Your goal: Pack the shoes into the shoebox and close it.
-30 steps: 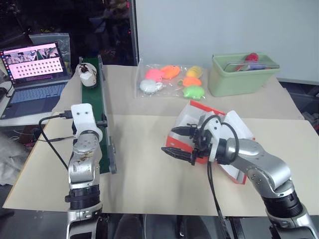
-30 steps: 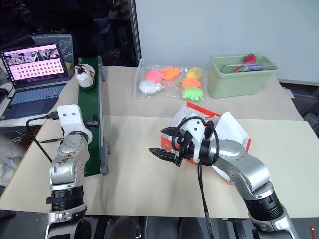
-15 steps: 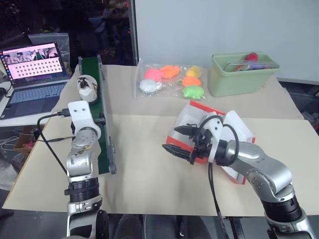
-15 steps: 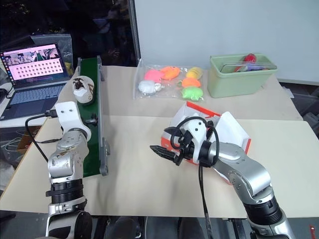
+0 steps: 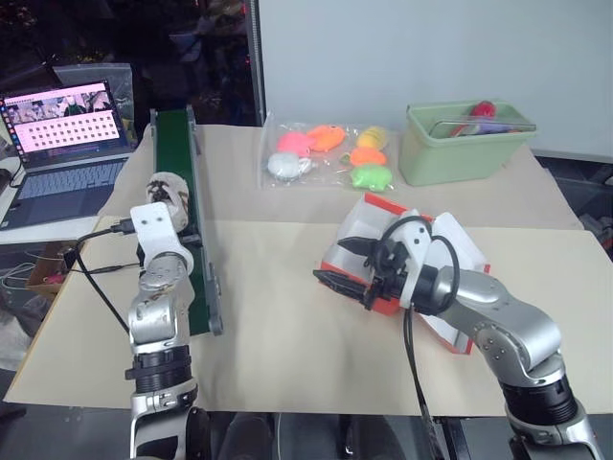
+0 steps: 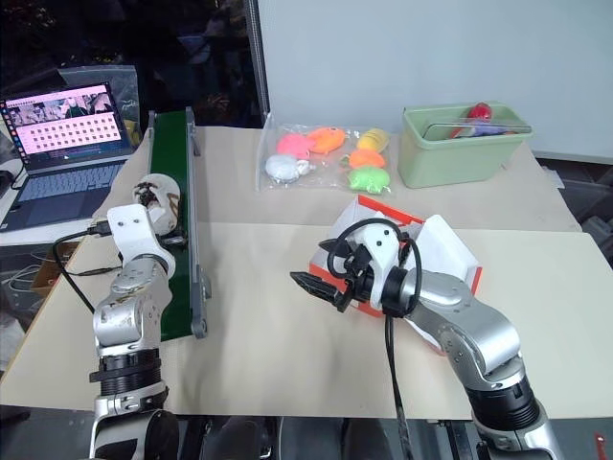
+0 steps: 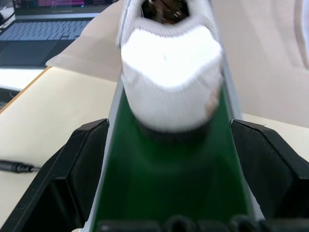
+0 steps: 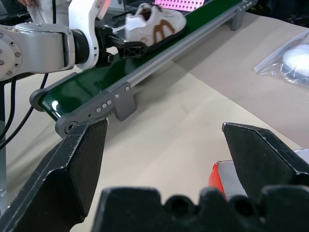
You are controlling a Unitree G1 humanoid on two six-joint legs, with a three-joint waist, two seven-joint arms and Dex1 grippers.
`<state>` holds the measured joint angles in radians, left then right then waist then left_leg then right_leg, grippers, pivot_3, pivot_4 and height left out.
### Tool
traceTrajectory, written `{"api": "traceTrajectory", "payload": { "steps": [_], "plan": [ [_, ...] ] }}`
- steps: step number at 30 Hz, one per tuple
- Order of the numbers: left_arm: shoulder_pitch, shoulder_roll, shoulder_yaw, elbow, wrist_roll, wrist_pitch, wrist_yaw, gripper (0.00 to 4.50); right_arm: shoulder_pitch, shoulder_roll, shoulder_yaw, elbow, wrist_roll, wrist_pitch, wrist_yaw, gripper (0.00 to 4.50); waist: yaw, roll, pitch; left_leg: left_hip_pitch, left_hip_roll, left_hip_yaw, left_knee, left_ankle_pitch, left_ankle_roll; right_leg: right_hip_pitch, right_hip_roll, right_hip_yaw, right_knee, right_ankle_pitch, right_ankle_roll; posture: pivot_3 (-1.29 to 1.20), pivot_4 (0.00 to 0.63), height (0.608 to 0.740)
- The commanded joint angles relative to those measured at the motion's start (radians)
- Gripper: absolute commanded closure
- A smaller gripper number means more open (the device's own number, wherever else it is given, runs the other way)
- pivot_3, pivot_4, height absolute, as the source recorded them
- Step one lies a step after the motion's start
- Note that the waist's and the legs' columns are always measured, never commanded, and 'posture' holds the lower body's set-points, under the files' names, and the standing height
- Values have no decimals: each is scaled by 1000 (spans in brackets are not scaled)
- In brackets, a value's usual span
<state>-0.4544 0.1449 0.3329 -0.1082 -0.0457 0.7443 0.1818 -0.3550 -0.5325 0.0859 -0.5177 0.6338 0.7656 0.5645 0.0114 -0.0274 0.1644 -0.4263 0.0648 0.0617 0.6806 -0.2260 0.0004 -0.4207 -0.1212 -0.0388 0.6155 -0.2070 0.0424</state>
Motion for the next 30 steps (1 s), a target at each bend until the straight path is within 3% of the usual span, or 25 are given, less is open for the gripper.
{"api": "traceTrajectory", "payload": {
  "steps": [1, 4, 8, 16, 17, 19, 21, 23, 27, 30],
  "plan": [
    [-1, -15, 3, -37, -17, -7, 6, 224, -28, -3, -36, -38, 19, 2, 1, 30, 0, 0, 0, 0, 0, 0, 0, 0, 0, 0, 0, 0, 0, 0, 0, 0, 150, 729],
    [-3, -25, -4, -50, -34, -9, -9, 922, -38, 0, -39, -32, 17, 2, 1, 0, 0, 0, 0, 0, 0, 0, 0, 0, 0, 0, 0, 0, 0, 0, 0, 0, 150, 729],
    [-17, -27, -2, -43, -43, 30, 1, 2251, -52, 5, -39, -21, 12, 1, 0, 0, 2, 0, 0, 0, 0, 0, 0, 0, 0, 0, 0, 0, 0, 0, 0, 0, 150, 729],
    [-63, -19, 4, -36, -36, 3, 25, 2251, -65, 8, -39, -7, 2, 0, -4, 0, 0, 0, 0, 1, 0, 0, 0, 1, -2, 0, 0, 0, 3, 0, 0, 0, 150, 729],
    [-64, 30, -55, -51, 36, -62, 28, 2251, -69, 13, -43, -1, 2, 4, -12, 0, 0, 0, 0, 1, 0, 0, 0, 1, -2, 0, 0, 0, 3, 0, 0, 0, 150, 729],
    [-86, 179, -236, -124, 244, -290, 6, 2251, -134, 104, -149, 53, 159, 90, -121, 0, -1, -5, 3, 0, 0, 0, 0, 1, -2, -1, 0, 0, 3, 0, 0, 0, 150, 729],
    [-117, 219, -329, -174, 273, -451, -54, 2251, -225, 201, -286, 153, 406, 176, -269, 0, -5, -6, 4, -2, 1, -1, 0, 3, -4, -4, 2, 0, 9, 1, -1, 0, 150, 729],
    [-125, 161, -339, -170, 144, -452, -147, 2251, -289, 240, -375, 247, 561, 219, -373, 0, 6, -5, 3, -4, 2, -1, 0, 4, -6, -4, 2, 0, 9, 2, -3, 0, 150, 729],
    [-110, 25, -292, -182, -163, -240, -324, 2251, -345, 251, -445, 403, 693, 286, -536, 0, 12, 1, -5, -3, 0, 0, 0, 2, -3, 2, 0, -1, 1, 2, -2, 0, 150, 729],
    [-91, -11, -290, -230, -282, -193, -406, 2251, -363, 261, -470, 479, 817, 306, -625, 0, -6, 1, -4, -6, 1, 0, -1, 2, -2, -3, 0, -1, 3, 1, -1, 0, 150, 729]
  ]
}}
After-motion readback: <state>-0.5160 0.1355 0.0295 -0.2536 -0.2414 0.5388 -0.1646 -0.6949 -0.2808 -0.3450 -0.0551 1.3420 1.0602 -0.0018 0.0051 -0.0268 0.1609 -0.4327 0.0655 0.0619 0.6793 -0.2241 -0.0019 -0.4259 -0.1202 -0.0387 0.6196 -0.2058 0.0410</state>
